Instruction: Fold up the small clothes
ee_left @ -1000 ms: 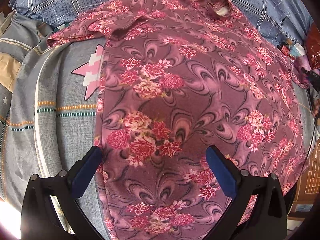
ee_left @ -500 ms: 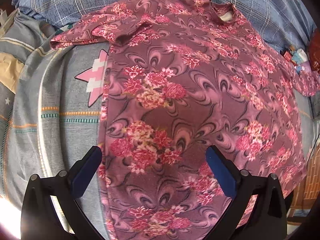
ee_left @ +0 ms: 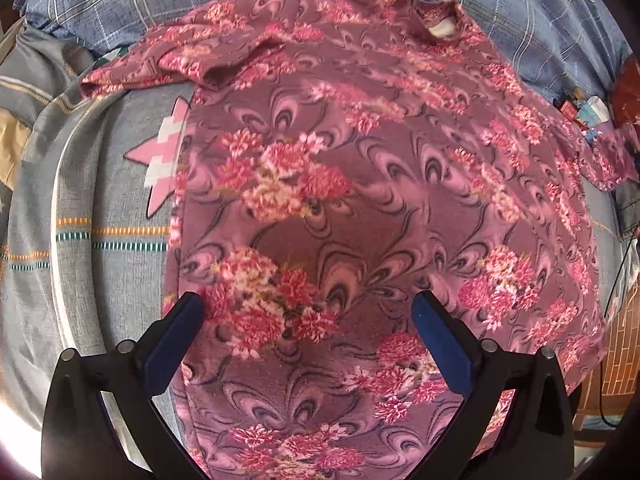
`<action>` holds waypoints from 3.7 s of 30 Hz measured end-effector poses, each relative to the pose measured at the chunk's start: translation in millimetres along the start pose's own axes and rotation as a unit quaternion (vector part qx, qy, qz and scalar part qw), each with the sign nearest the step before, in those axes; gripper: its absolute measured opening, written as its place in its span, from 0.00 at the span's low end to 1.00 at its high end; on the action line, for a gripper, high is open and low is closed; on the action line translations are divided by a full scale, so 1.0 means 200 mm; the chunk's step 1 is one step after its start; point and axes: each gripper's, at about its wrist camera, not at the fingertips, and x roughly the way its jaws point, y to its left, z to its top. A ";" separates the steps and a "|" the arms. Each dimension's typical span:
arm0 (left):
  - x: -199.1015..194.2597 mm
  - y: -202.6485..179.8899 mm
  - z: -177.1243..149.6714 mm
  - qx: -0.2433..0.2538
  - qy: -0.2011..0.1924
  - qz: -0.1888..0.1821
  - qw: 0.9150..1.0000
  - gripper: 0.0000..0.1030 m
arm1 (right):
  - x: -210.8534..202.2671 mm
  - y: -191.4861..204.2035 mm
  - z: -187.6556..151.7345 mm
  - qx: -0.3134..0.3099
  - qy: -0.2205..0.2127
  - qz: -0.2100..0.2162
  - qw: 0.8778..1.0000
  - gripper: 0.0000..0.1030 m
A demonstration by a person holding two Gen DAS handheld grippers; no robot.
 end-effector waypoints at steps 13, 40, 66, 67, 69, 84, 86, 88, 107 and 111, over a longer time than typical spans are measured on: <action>-0.10 0.04 0.37 0.009 -0.096 -0.048 0.994 1.00 | -0.09 1.18 -0.27 -0.092 0.049 0.223 0.969 0.08; -0.03 0.52 0.43 -0.117 -0.134 -0.111 0.978 1.00 | -0.03 2.07 -1.25 -0.147 0.244 0.315 0.905 0.42; 0.00 0.38 0.48 -0.111 -0.163 -0.109 0.974 0.07 | 0.17 1.40 -1.14 0.152 0.223 0.308 0.912 0.04; 0.00 0.40 0.48 -0.112 -0.162 -0.101 0.975 0.07 | 0.17 1.42 -1.16 0.148 0.231 0.311 0.910 0.08; 0.04 0.42 0.48 -0.114 -0.144 -0.103 0.978 0.08 | 0.20 1.42 -1.22 0.146 0.259 0.304 0.905 0.09; 0.03 0.35 0.44 -0.090 -0.139 -0.099 0.981 0.11 | 0.22 1.00 -0.95 0.265 0.166 0.249 0.917 0.03; 0.05 0.33 0.44 -0.077 -0.129 -0.103 0.983 0.27 | 0.19 0.96 -0.88 0.251 0.121 0.219 0.935 0.03; 0.09 0.29 0.44 -0.069 -0.116 -0.092 0.987 0.29 | 0.22 0.89 -0.86 0.234 0.118 0.158 0.952 0.04; 0.13 0.18 0.44 -0.047 -0.096 -0.103 0.989 0.52 | 0.17 1.07 -0.85 0.090 0.157 0.138 0.974 0.26; 0.09 0.18 0.44 -0.037 -0.107 -0.102 0.988 0.52 | 0.20 1.08 -0.87 0.083 0.168 0.115 0.976 0.23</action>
